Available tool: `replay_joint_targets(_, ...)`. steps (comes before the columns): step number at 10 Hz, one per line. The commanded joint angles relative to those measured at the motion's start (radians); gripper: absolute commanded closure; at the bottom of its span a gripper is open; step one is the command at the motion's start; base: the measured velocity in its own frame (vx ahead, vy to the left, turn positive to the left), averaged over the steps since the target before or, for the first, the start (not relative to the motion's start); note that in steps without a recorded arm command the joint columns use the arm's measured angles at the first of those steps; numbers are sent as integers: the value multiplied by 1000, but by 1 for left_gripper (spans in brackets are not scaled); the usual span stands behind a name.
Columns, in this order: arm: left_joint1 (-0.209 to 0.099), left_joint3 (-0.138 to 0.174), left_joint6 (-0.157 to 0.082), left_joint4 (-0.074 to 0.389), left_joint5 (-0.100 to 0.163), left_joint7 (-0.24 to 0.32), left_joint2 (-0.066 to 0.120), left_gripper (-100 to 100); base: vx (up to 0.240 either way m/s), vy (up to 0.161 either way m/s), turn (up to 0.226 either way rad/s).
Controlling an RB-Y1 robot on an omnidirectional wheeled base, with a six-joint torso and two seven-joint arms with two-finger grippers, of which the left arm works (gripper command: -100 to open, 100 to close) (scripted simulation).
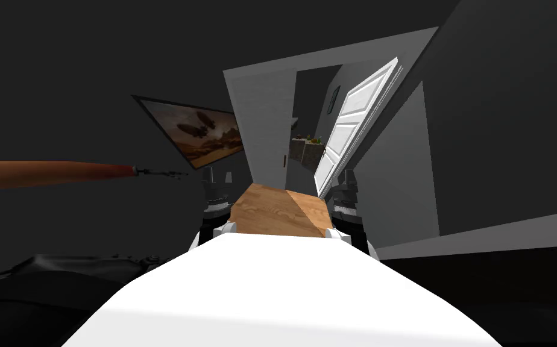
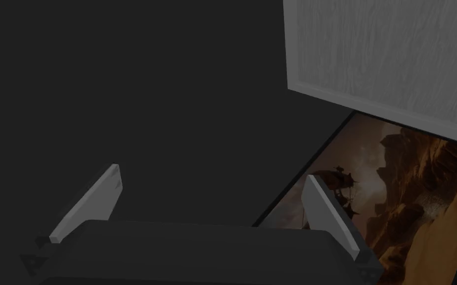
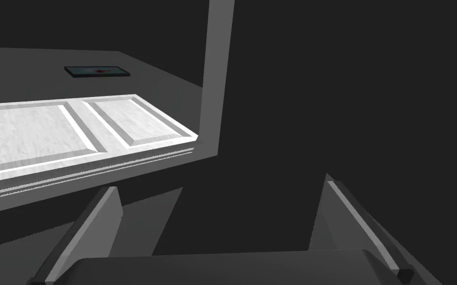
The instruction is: Push the door open
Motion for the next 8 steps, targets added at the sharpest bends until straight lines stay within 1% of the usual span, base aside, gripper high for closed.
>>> replay_joint_targets(1,-13,-1,-7,36,18,25,12,-100,38,-67,-150)
replay_joint_targets(3,-28,-1,-15,77,38,54,24,-100,177,41,-113)
replay_joint_targets(5,-39,-1,-20,106,52,74,31,-100,107,15,-96)
replay_joint_targets(6,-50,-2,-26,135,67,94,38,-100,99,0,-140)
replay_joint_targets(8,-62,-2,-32,168,83,118,45,-100,114,7,-87)
